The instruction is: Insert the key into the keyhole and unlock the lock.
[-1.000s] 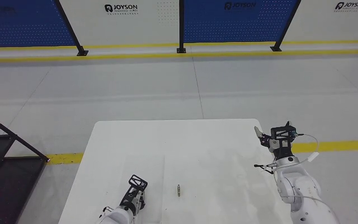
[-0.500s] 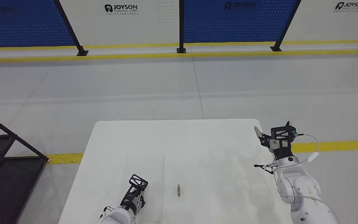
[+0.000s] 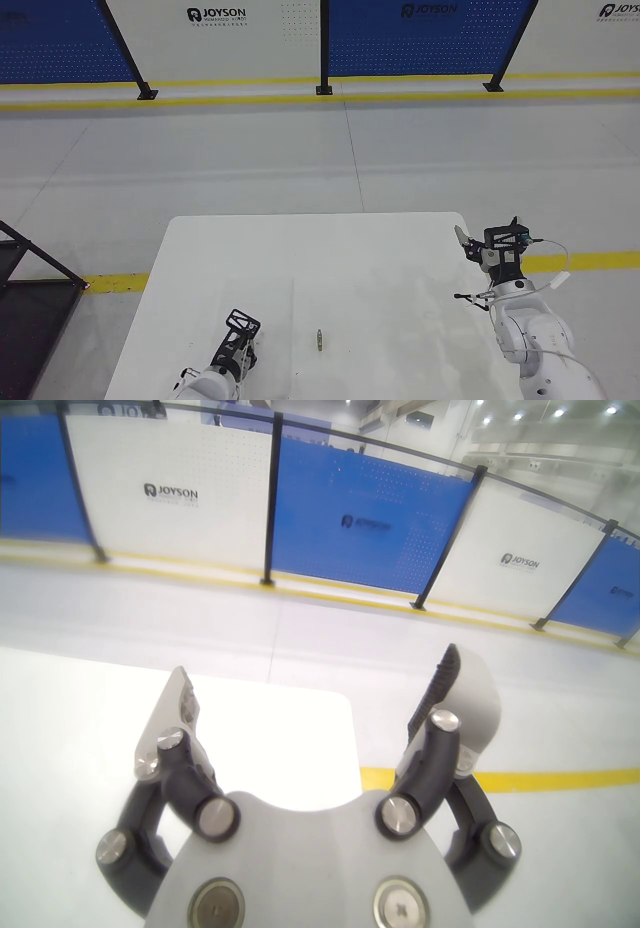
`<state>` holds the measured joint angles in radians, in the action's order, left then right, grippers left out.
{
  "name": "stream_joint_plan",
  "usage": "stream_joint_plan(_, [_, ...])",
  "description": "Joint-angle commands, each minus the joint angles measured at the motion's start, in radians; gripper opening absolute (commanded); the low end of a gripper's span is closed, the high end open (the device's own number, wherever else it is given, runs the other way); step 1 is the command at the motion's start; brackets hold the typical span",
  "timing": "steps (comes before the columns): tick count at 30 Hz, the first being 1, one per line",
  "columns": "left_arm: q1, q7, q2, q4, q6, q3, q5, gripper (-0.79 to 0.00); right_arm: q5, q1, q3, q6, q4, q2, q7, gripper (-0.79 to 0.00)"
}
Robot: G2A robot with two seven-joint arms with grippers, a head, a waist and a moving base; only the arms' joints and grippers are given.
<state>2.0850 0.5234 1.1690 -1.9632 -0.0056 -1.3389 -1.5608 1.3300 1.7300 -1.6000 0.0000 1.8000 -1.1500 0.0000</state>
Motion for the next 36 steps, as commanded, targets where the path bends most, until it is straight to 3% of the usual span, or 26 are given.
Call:
stream_joint_plan(1, [0.010,-0.016,-0.001,-0.011,0.000,-0.007,0.009,-0.785,0.000,0.000,0.000,0.000,0.000,0.000,0.000,0.000])
stream_joint_plan(6, [0.066,-0.147,-0.006,-0.068,-0.036,-0.050,0.068,-0.785,0.000,0.000,0.000,0.000,0.000,0.000,0.000,0.000])
stream_joint_plan(12, [0.179,-0.458,-0.019,-0.112,-0.145,-0.139,0.116,-0.785,0.000,0.000,0.000,0.000,0.000,0.000,0.000,0.000])
stream_joint_plan(17, [0.248,-0.758,-0.033,-0.100,-0.335,-0.222,0.179,-0.785,0.000,0.000,0.000,0.000,0.000,0.000,0.000,0.000])
stream_joint_plan(22, [0.265,-1.005,-0.043,-0.046,-0.479,-0.276,0.189,-0.785,0.034,0.033,0.016,-0.027,0.031,0.000,-0.016,0.000])
stream_joint_plan(28, [0.248,-1.116,-0.049,0.013,-0.539,-0.302,0.178,-0.785,0.200,0.183,0.100,-0.139,0.120,0.004,-0.084,0.000])
stream_joint_plan(36, [0.248,-1.116,-0.049,0.013,-0.539,-0.302,0.178,-0.785,0.460,0.305,0.267,-0.281,0.154,0.012,-0.138,0.000])
